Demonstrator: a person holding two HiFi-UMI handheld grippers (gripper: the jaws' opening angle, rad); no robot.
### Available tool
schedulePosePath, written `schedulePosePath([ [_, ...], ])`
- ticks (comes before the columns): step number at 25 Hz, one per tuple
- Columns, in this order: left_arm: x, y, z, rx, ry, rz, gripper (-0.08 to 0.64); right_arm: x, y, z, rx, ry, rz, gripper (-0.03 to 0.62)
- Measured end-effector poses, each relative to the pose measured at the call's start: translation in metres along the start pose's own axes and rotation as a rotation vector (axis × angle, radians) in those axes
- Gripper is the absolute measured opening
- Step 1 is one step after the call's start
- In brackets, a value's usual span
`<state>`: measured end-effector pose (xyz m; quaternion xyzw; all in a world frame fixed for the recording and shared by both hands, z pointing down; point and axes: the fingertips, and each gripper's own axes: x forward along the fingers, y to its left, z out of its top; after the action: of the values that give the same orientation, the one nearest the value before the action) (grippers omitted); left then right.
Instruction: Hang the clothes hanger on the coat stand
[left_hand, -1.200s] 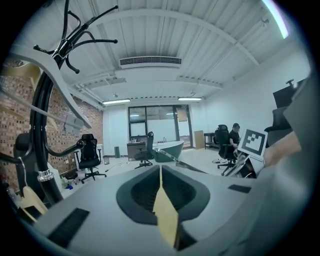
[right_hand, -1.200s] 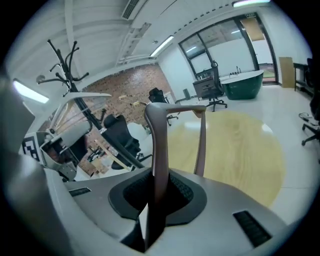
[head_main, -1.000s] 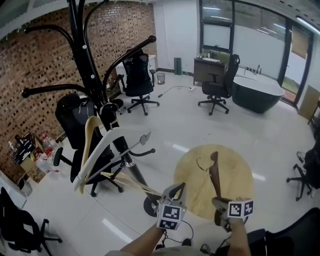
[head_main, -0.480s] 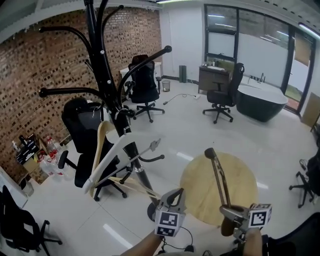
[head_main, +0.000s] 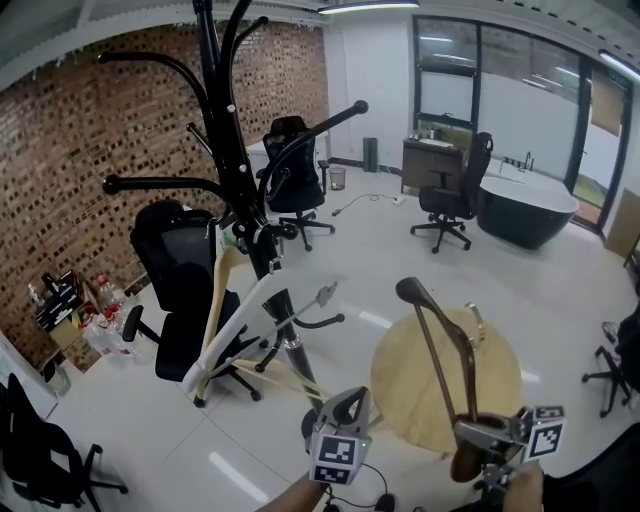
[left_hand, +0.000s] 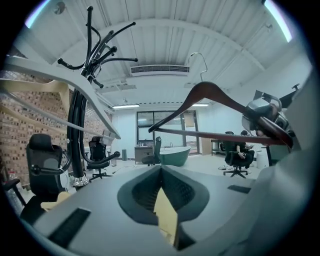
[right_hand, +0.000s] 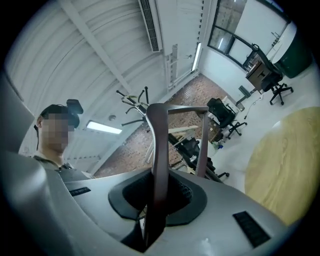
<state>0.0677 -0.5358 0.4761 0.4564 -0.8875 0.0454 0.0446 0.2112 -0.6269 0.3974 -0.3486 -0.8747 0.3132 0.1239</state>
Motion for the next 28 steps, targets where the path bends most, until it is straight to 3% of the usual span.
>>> schedulePosePath([
  [4, -0.014, 0.008, -0.007, -0.002, 0.009, 0.018, 0.018, 0.006, 0.032, 0.004, -0.013, 0.016, 0.104, 0.043],
  [16, -0.055, 0.023, -0.005, -0.007, 0.003, 0.23, 0.018, 0.016, 0.118, 0.027, -0.057, 0.115, 0.489, 0.043],
  [25, -0.111, 0.039, 0.003, -0.002, -0.019, 0.359, 0.018, 0.033, 0.147, 0.013, -0.032, 0.181, 0.675, 0.043],
  [28, -0.148, 0.057, -0.002, 0.006, -0.024, 0.388, 0.018, 0.058, 0.179, -0.002, -0.002, 0.198, 0.711, 0.043],
])
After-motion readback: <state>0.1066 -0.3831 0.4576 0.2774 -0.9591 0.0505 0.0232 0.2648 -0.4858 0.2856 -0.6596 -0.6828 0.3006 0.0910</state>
